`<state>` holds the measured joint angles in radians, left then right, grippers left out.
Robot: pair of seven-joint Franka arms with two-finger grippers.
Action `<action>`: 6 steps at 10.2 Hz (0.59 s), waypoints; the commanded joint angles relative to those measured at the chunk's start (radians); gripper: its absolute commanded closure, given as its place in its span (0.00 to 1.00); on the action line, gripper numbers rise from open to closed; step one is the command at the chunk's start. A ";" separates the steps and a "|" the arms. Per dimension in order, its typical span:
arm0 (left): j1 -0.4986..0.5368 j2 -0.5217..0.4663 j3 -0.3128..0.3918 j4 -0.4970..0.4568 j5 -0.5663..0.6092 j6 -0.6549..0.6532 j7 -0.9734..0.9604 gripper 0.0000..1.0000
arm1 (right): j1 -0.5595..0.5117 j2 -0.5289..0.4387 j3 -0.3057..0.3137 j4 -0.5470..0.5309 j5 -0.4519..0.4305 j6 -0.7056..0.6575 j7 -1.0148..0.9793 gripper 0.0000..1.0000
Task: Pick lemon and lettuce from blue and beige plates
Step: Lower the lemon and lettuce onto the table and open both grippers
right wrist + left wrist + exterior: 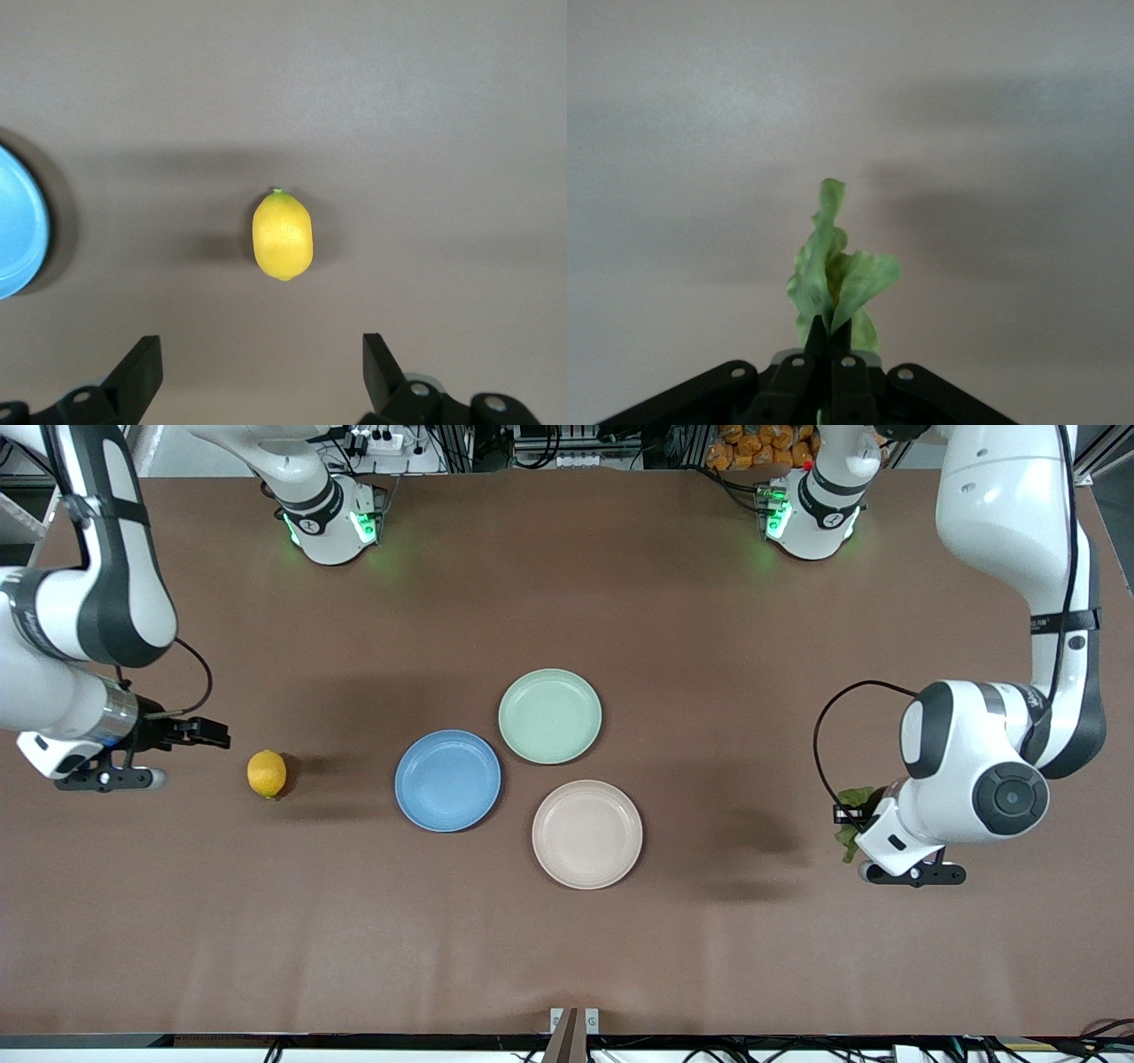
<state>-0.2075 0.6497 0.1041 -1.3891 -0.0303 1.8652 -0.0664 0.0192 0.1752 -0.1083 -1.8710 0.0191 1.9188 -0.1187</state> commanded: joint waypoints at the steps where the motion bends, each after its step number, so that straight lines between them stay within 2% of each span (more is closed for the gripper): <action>1: 0.010 0.045 -0.007 0.013 -0.023 0.000 0.025 0.98 | -0.022 -0.040 0.027 0.070 -0.028 -0.137 0.013 0.00; 2: 0.007 0.060 -0.007 0.015 -0.025 0.002 0.017 0.69 | -0.022 -0.045 0.030 0.119 -0.031 -0.208 0.013 0.00; 3: 0.011 0.064 -0.007 0.015 -0.031 0.008 0.028 0.01 | -0.024 -0.046 0.041 0.162 -0.040 -0.260 0.011 0.00; 6: 0.008 0.047 -0.007 0.009 -0.042 0.005 0.011 0.00 | -0.034 -0.095 0.087 0.222 -0.090 -0.342 0.045 0.00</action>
<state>-0.1985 0.7101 0.0960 -1.3818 -0.0418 1.8814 -0.0585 0.0164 0.1131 -0.0658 -1.6665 -0.0432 1.6138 -0.1068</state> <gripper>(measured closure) 0.458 0.000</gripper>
